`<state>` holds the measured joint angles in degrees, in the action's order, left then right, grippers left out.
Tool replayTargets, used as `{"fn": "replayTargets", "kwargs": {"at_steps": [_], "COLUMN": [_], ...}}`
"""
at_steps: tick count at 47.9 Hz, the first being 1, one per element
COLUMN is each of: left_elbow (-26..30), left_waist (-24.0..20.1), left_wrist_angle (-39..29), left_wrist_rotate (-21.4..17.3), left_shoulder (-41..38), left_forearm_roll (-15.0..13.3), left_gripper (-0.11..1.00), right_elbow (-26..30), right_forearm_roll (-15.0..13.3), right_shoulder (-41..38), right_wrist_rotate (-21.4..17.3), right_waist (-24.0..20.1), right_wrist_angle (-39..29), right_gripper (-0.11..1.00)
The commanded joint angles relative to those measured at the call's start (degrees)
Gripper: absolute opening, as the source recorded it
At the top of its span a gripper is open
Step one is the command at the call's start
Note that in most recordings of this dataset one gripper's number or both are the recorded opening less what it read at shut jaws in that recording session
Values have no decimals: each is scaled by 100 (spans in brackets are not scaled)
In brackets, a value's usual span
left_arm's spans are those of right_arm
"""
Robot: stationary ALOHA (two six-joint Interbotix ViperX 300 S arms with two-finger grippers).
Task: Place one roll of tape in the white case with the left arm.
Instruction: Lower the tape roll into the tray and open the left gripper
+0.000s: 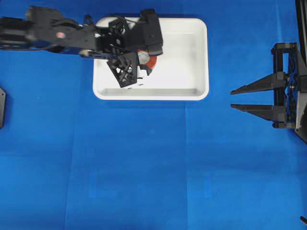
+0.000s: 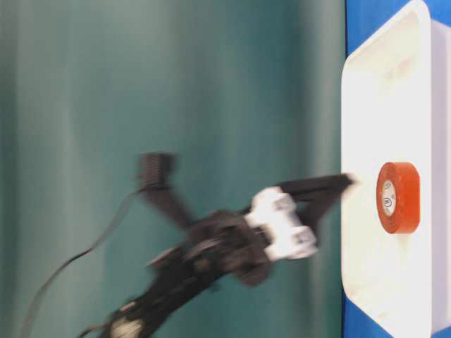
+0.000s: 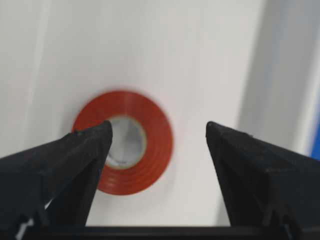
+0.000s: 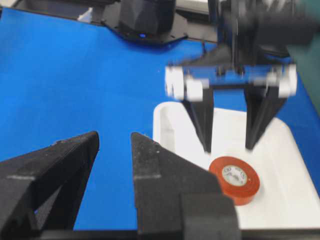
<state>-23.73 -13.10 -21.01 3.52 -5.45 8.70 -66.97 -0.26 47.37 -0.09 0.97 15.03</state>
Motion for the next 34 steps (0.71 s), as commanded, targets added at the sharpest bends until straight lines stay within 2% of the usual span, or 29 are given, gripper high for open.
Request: {"fn": "replayTargets", "kwargs": {"at_steps": [1,15,28,34], "left_elbow": [-26,-703,-1740,-2109], "left_waist": [158,554,870,940], "left_wrist_angle": [26,483,2250,2812], "left_wrist_rotate": [-9,35,70,70], "left_shoulder": [624,1696,2505,2795], "left_forearm_roll": [-9,-9,-44,-114], "left_gripper": [71,71,71,71], "right_elbow": [70,88,97,97], "right_forearm_roll": [-9,-9,-9,-9], "right_shoulder": [0,114,185,193], "right_wrist_rotate": [-9,-9,9,18], "right_waist": [0,9,9,0], "right_wrist_angle": [53,18,18,18], "right_gripper": [-11,-11,-11,-11]}}
